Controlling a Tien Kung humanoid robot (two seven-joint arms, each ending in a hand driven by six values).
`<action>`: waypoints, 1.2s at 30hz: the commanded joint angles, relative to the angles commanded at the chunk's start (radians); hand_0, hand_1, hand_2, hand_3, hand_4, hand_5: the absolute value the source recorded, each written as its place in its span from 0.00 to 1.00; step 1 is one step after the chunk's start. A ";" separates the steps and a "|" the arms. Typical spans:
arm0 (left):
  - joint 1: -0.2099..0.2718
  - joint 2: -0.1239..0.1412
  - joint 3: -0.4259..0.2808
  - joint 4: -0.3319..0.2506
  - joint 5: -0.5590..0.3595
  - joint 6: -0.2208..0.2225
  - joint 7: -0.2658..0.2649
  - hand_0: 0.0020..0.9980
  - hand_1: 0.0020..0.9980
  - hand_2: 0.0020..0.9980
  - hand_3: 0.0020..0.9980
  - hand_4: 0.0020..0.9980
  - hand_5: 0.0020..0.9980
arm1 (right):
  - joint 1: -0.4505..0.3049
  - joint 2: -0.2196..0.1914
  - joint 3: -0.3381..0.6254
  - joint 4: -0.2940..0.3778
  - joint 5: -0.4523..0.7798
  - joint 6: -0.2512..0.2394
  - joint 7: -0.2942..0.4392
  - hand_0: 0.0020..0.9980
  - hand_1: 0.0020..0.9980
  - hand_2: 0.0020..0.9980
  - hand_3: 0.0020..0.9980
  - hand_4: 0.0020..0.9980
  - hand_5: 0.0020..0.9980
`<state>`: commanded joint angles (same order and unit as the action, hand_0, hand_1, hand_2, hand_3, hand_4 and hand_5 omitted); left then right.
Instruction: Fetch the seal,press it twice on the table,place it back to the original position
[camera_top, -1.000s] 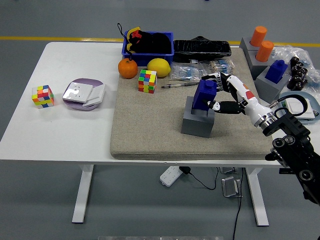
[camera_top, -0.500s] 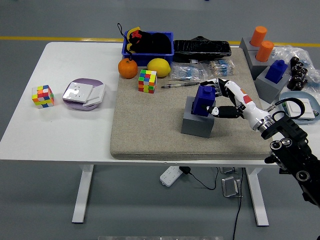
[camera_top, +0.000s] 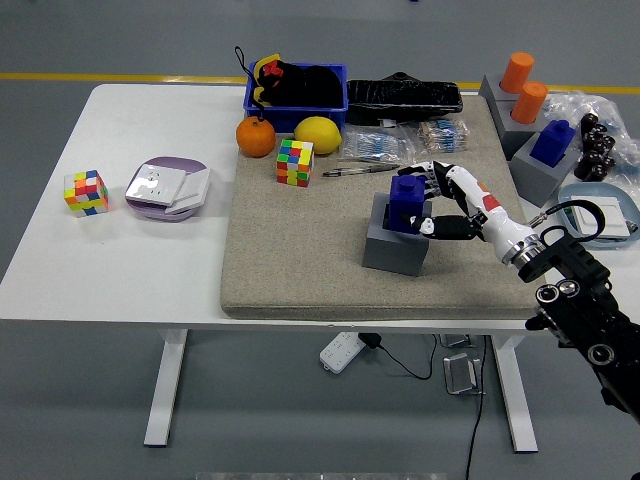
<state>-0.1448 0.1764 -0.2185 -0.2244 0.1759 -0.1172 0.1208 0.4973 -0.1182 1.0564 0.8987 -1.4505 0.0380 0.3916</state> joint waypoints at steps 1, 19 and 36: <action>0.000 0.000 0.000 0.000 0.000 0.000 0.000 0.82 0.82 0.79 0.84 0.81 0.41 | 0.000 0.001 -0.001 0.001 0.000 0.000 0.000 0.45 0.37 0.39 0.41 0.62 0.00; -0.002 -0.001 0.003 0.000 -0.002 0.000 0.001 0.82 0.82 0.79 0.84 0.81 0.41 | 0.004 0.018 -0.007 -0.014 -0.001 -0.008 0.007 0.45 0.37 0.39 0.41 0.62 0.00; -0.002 -0.002 0.002 0.001 -0.001 0.000 0.001 0.82 0.82 0.79 0.84 0.81 0.41 | 0.004 0.017 -0.020 -0.035 -0.001 -0.006 0.006 0.46 0.37 0.40 0.41 0.62 0.00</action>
<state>-0.1469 0.1748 -0.2166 -0.2238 0.1746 -0.1172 0.1215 0.5013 -0.1014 1.0365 0.8641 -1.4519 0.0324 0.3976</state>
